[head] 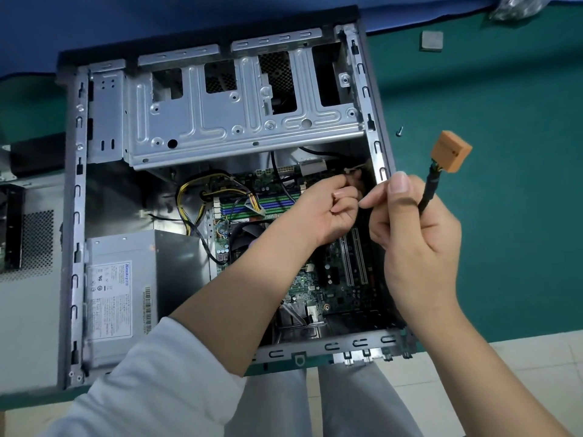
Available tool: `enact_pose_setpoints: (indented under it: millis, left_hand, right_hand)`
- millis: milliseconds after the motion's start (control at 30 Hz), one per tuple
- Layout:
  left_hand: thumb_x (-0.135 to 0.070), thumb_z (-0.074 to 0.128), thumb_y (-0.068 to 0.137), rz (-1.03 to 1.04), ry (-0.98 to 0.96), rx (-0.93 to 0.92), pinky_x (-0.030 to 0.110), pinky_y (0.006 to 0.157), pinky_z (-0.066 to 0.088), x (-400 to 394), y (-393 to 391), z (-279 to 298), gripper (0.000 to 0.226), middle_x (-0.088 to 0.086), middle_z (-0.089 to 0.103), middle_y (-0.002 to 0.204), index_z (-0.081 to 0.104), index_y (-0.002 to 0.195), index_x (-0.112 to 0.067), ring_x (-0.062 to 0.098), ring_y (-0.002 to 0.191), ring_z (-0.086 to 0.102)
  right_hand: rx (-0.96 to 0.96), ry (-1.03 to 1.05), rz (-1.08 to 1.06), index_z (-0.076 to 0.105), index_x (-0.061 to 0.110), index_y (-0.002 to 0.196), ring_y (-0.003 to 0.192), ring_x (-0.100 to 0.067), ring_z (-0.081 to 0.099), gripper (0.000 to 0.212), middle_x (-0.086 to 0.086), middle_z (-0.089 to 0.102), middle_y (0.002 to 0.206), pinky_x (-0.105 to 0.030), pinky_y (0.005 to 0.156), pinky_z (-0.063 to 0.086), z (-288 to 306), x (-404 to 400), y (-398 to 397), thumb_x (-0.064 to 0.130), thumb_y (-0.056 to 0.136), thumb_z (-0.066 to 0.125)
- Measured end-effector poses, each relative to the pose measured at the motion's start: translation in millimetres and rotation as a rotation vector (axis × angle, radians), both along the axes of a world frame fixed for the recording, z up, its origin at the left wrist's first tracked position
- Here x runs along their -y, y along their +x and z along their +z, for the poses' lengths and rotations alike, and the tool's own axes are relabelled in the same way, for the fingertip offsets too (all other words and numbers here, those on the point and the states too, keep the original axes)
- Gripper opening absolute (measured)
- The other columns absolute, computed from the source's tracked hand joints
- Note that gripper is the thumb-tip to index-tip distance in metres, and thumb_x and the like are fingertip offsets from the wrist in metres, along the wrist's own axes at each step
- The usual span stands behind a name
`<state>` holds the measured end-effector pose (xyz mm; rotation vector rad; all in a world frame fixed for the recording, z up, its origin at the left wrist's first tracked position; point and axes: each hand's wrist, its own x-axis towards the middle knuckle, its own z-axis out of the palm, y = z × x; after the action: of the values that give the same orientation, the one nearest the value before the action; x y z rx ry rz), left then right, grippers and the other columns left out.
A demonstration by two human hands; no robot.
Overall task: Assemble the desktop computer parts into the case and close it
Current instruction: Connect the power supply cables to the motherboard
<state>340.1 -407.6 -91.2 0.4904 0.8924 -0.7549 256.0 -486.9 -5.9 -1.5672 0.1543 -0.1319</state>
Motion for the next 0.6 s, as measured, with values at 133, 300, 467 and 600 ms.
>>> enact_pose_setpoints:
  millis: [133,300,467,600]
  left_hand:
    - [-0.012,0.035,0.100,-0.152,0.285,0.194,0.012,0.034,0.019,3.6,-4.8,12.9,0.028,-0.001,0.037,0.038,0.041,0.073,-0.007,0.004,0.032,0.029]
    - [-0.012,0.047,0.093,-0.273,0.623,0.527,0.016,0.032,0.020,-6.5,-9.4,20.2,0.028,0.005,0.039,0.053,0.037,0.068,-0.006,0.008,0.027,0.032]
    - [-0.012,0.051,0.096,-0.261,0.615,0.475,0.016,0.030,0.021,-9.1,-6.3,19.6,0.033,0.001,0.044,0.045,0.043,0.065,-0.004,0.006,0.027,0.032]
    - [-0.012,0.044,0.097,-0.146,0.364,0.249,0.014,0.029,0.026,-5.1,-4.3,22.4,0.024,0.001,0.040,0.053,0.045,0.074,-0.008,0.006,0.030,0.036]
  right_hand:
    - [-0.013,0.020,0.003,0.057,0.021,0.071,0.045,-0.001,0.036,0.034,0.015,0.043,0.049,-0.012,0.049,0.031,-0.2,0.0,-0.2,0.034,0.096,0.039]
    - [-0.014,0.015,0.002,0.057,0.020,0.070,0.046,-0.004,0.032,0.034,0.013,0.038,0.049,-0.015,0.049,0.030,1.1,0.7,-0.6,0.034,0.096,0.039]
    - [0.005,-0.011,0.029,0.058,0.026,0.072,0.045,-0.002,0.033,0.032,0.016,0.042,0.049,-0.016,0.048,0.028,1.1,0.5,-1.2,0.035,0.097,0.039]
    - [0.043,-0.025,0.122,0.057,0.031,0.088,0.055,0.002,0.049,0.013,0.021,0.056,0.063,-0.010,0.056,0.037,-0.6,2.2,-0.1,0.032,0.094,0.045]
